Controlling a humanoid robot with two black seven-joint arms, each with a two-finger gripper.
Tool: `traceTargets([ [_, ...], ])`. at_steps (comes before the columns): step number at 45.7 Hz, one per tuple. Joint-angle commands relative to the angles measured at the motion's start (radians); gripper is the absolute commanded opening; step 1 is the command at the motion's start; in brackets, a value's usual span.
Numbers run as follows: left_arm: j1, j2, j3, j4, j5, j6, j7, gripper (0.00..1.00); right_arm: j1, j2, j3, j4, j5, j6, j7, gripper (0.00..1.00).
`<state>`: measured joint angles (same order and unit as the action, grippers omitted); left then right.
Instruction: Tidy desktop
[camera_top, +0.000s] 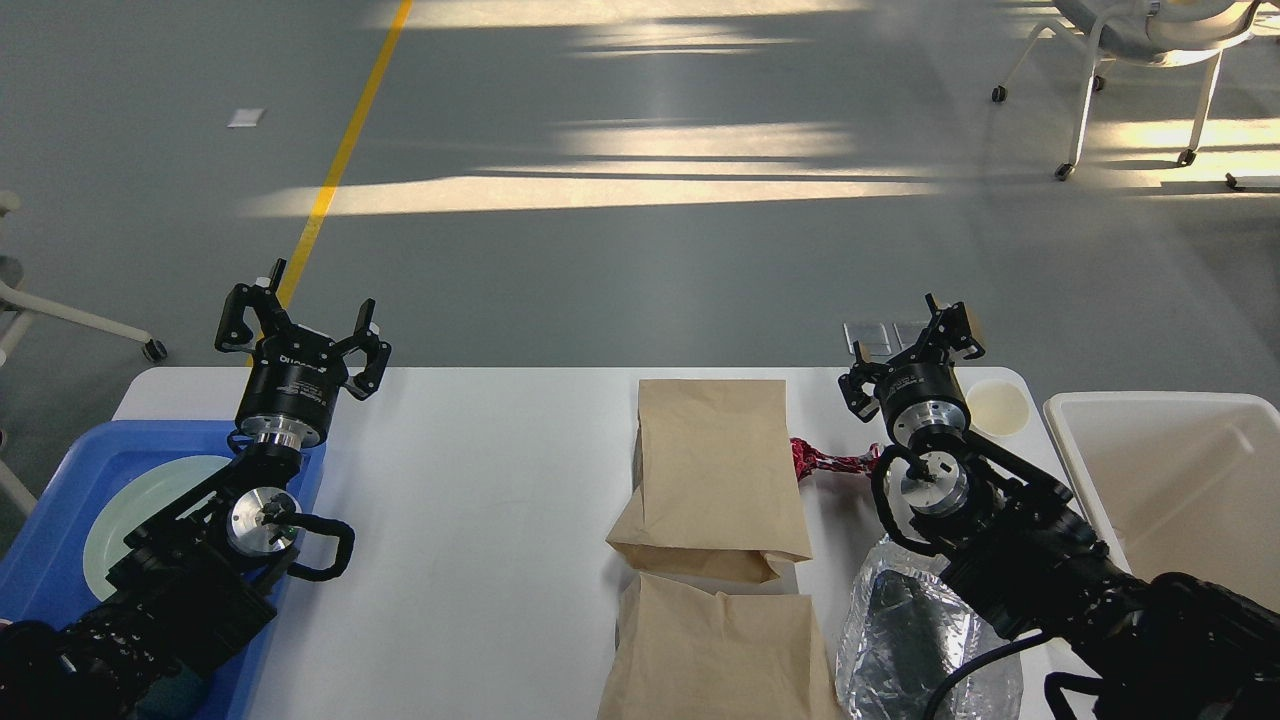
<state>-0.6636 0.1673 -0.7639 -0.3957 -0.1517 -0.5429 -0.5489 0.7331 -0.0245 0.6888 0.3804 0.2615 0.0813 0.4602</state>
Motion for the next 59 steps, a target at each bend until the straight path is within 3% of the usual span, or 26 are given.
traceTargets([
  [1,0.001,0.000,0.000,0.000,0.000,0.000,0.000,0.96,0.000,0.000,0.000,0.000,-0.001,0.000,0.000,1.00],
  [40,-0.001,0.000,0.000,0.000,0.000,0.000,0.000,0.96,0.000,0.000,0.000,0.000,0.001,0.000,0.000,1.00],
  [49,-0.001,0.000,0.000,0.000,0.000,0.000,0.000,0.96,0.002,-0.017,-0.054,-0.002,-0.001,0.071,-0.002,1.00],
  [59,-0.001,0.000,0.000,0.000,0.000,0.000,0.000,0.96,0.025,-0.017,-0.064,-0.014,0.008,0.064,-0.011,1.00],
])
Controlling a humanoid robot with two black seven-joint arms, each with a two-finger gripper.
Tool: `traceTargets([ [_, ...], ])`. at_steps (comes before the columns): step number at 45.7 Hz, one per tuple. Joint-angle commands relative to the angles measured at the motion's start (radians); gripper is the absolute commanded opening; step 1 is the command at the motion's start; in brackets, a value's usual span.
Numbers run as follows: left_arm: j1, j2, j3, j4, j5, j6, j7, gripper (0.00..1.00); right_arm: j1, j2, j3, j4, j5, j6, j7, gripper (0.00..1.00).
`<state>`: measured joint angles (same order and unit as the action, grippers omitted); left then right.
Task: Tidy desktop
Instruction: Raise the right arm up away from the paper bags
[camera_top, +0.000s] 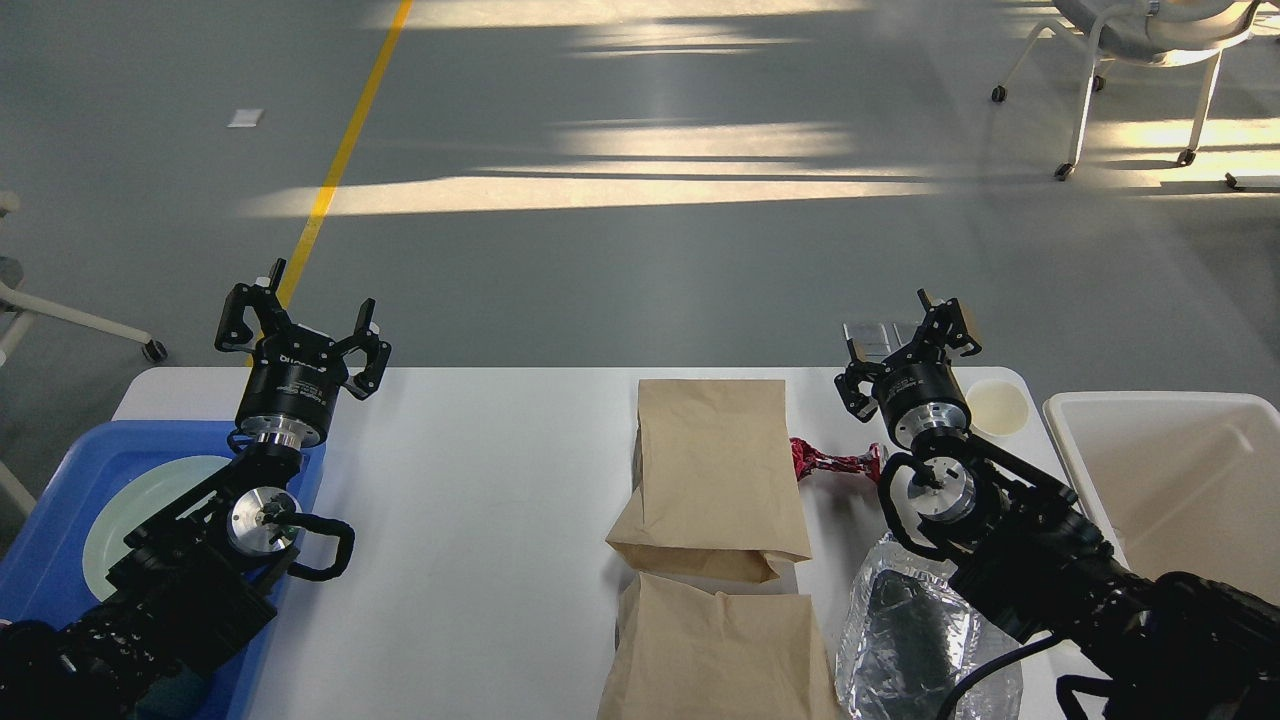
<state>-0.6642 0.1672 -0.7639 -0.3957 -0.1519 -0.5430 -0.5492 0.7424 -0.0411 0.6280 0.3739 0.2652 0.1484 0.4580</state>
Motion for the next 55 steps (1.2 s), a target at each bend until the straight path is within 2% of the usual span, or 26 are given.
traceTargets([
  [1,0.002,0.000,0.000,0.000,0.000,0.000,0.000,0.96,0.020,-0.002,-0.004,-0.009,0.005,-0.003,-0.009,1.00],
  [20,0.002,0.000,0.000,0.000,0.000,0.000,0.000,0.96,0.161,-0.106,-0.080,-0.007,0.002,-0.001,-0.015,1.00],
  [42,0.002,0.000,0.000,0.000,0.000,0.000,0.000,0.96,0.160,-0.106,-0.062,0.010,0.002,-0.003,-0.007,1.00],
  [50,0.000,0.000,0.000,0.000,0.000,0.000,0.000,0.96,0.164,-0.111,-0.100,-0.013,-0.015,-0.007,-0.009,1.00],
  [55,0.002,0.000,0.000,0.000,0.000,0.000,0.000,0.96,0.172,-0.114,-0.191,0.017,-0.017,-0.016,-0.007,1.00],
])
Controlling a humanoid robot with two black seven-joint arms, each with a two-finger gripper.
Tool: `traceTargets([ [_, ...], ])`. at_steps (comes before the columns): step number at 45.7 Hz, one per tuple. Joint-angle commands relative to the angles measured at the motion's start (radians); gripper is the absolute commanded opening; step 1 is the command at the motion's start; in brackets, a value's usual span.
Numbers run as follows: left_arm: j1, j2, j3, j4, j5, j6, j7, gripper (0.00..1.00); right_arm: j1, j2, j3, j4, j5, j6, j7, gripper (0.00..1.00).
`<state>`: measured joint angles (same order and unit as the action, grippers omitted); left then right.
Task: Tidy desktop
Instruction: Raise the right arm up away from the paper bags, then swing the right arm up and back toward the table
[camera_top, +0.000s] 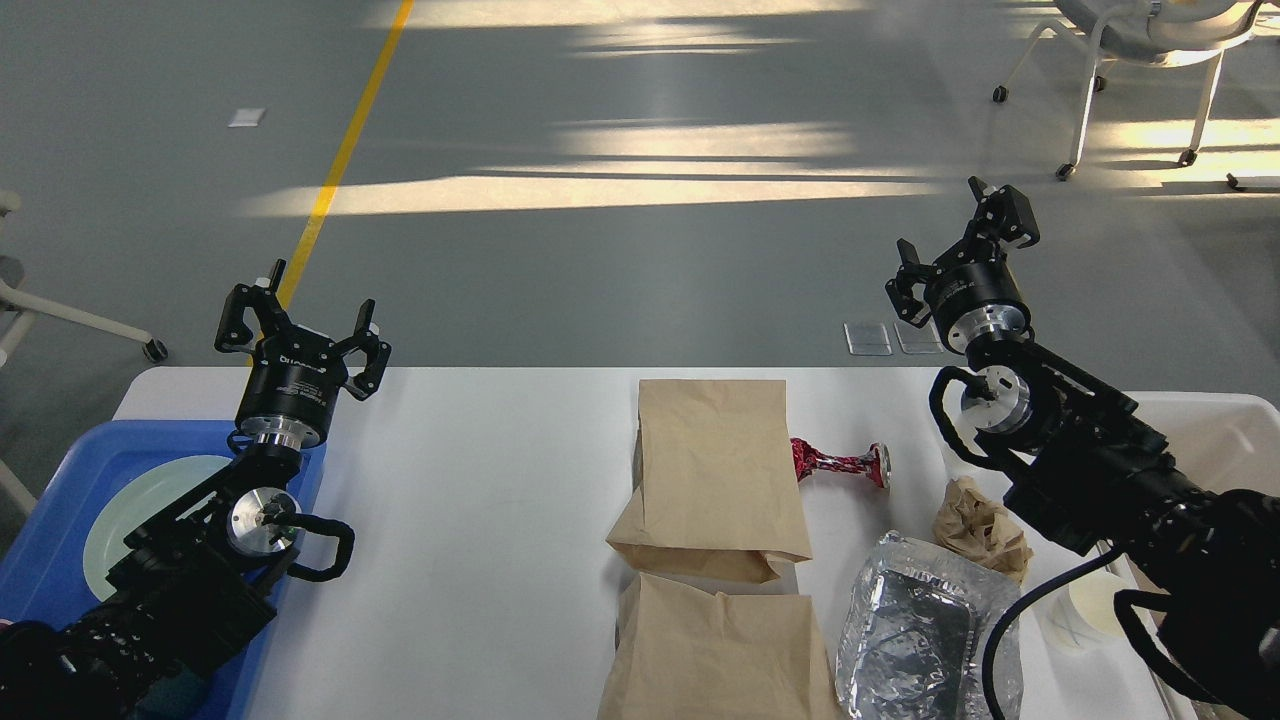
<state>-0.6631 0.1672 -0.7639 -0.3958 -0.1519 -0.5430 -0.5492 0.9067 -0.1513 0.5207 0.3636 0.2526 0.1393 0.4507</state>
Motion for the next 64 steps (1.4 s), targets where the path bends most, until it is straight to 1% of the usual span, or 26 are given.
traceTargets([
  [1,-0.001,0.000,0.000,0.000,0.000,0.000,0.000,0.96,0.011,-0.010,-0.112,0.038,-0.004,-0.007,0.000,1.00],
  [3,0.000,0.000,0.000,0.000,0.000,0.000,0.000,0.96,0.027,-0.048,-0.169,0.080,-0.004,-0.015,0.002,1.00],
  [4,-0.001,0.000,0.000,0.000,0.000,0.000,0.000,0.96,0.058,-0.118,-0.239,0.139,-0.003,-0.044,0.003,1.00],
  [6,0.000,0.000,0.000,0.000,0.000,0.000,0.000,0.96,0.083,-0.174,-0.298,0.187,-0.003,-0.075,0.003,1.00],
  [10,0.000,0.000,0.000,0.000,0.000,0.000,0.000,0.96,0.158,-0.249,-0.442,0.303,-0.003,-0.115,0.003,1.00],
  [15,-0.001,0.000,0.000,0.000,0.000,0.000,0.000,0.96,0.303,-0.313,-0.625,0.389,-0.003,-0.122,0.003,1.00],
  [19,-0.001,0.000,0.000,0.000,0.000,0.000,0.000,0.96,0.414,-0.340,-0.749,0.414,-0.003,-0.110,0.005,1.00],
  [27,-0.001,0.000,0.000,0.000,0.000,0.000,0.000,0.96,0.662,-0.344,-1.000,0.463,-0.004,-0.103,0.006,1.00],
  [32,0.000,0.000,0.000,0.000,0.000,0.000,0.000,0.96,0.826,-0.341,-1.165,0.492,-0.009,-0.073,0.006,1.00],
  [37,0.000,0.000,0.000,0.000,0.000,0.000,0.000,0.96,0.980,-0.329,-1.324,0.497,-0.044,-0.023,0.005,1.00],
  [43,-0.001,0.000,0.000,0.000,0.000,0.000,0.000,0.96,1.159,-0.318,-1.467,0.497,-0.144,0.133,0.006,1.00],
  [46,0.000,0.000,0.000,0.000,0.000,0.000,0.000,0.96,1.228,-0.315,-1.518,0.497,-0.182,0.190,0.005,1.00],
  [53,0.000,0.000,0.000,0.000,0.000,0.000,0.000,0.96,1.347,-0.306,-1.642,0.495,-0.286,0.213,0.000,1.00],
  [56,-0.001,0.000,0.000,0.000,0.000,0.000,0.000,0.96,1.400,-0.306,-1.673,0.497,-0.318,0.221,-0.001,1.00],
  [58,-0.001,0.000,0.000,0.000,0.000,0.000,0.000,0.96,1.426,-0.306,-1.686,0.497,-0.334,0.247,-0.001,1.00],
  [64,0.000,0.000,0.000,0.000,0.000,0.000,0.000,0.96,1.515,-0.315,-1.699,0.497,-0.372,0.382,0.000,1.00],
])
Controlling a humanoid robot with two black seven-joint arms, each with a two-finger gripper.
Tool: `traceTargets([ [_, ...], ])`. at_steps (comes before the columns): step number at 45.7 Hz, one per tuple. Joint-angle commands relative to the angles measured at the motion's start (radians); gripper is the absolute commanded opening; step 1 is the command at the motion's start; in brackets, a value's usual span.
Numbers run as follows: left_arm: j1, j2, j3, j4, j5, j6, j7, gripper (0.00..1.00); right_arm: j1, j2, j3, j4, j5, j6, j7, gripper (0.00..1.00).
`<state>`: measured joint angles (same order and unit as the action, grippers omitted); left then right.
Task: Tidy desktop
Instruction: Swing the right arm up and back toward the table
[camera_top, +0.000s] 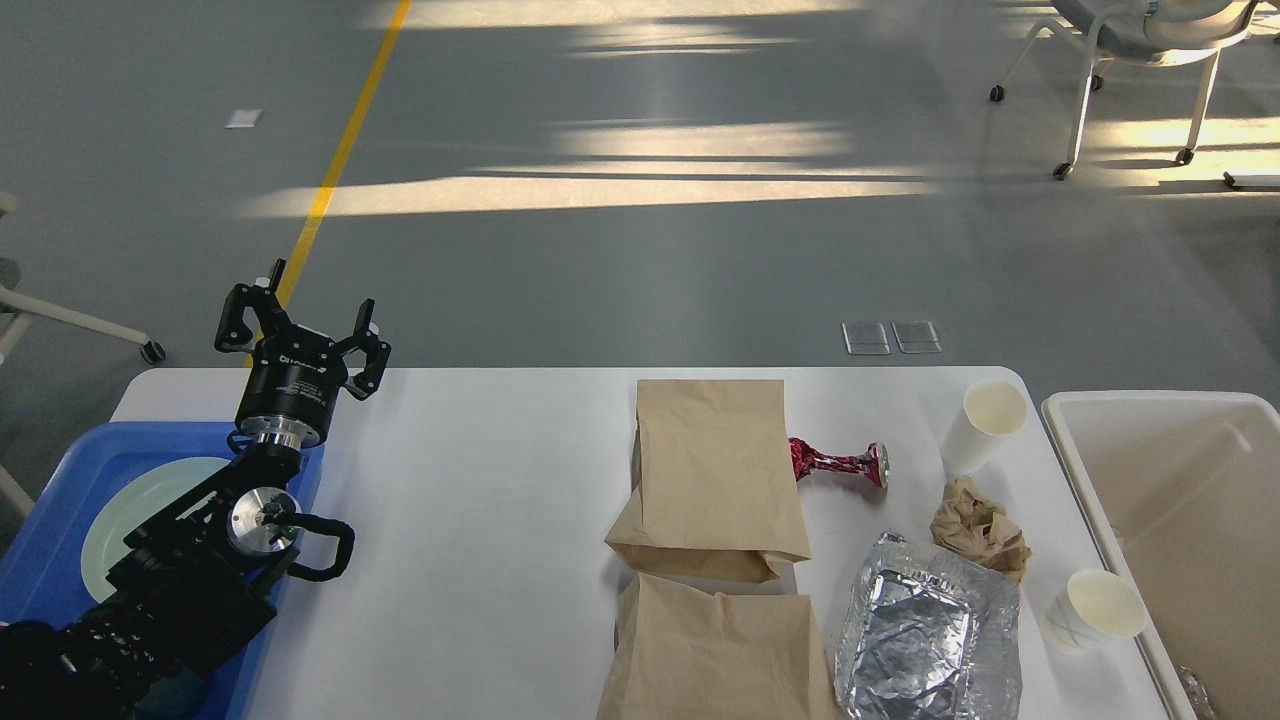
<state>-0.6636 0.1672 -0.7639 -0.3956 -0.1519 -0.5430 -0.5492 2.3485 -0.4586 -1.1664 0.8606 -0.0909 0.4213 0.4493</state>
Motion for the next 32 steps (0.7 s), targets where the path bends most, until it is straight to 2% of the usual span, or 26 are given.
traceTargets([
  [1,0.001,0.000,0.000,0.000,0.000,0.000,0.000,0.96,0.084,-0.009,-0.013,0.000,-0.030,0.120,0.003,1.00],
  [12,0.001,0.000,0.000,0.000,0.000,0.000,0.000,0.96,0.176,-0.035,-0.010,0.000,-0.029,0.395,0.003,1.00],
  [19,0.001,0.000,0.000,0.000,0.000,0.000,0.000,0.96,0.184,-0.043,-0.022,0.034,-0.049,0.439,-0.001,1.00],
  [24,0.001,0.000,0.000,0.000,0.000,0.000,0.000,0.96,0.258,-0.042,-0.009,0.121,-0.131,0.539,-0.001,1.00],
  [32,0.001,0.000,0.000,0.000,0.000,0.000,0.000,0.96,0.302,-0.041,0.002,0.277,-0.132,0.539,-0.006,1.00],
])
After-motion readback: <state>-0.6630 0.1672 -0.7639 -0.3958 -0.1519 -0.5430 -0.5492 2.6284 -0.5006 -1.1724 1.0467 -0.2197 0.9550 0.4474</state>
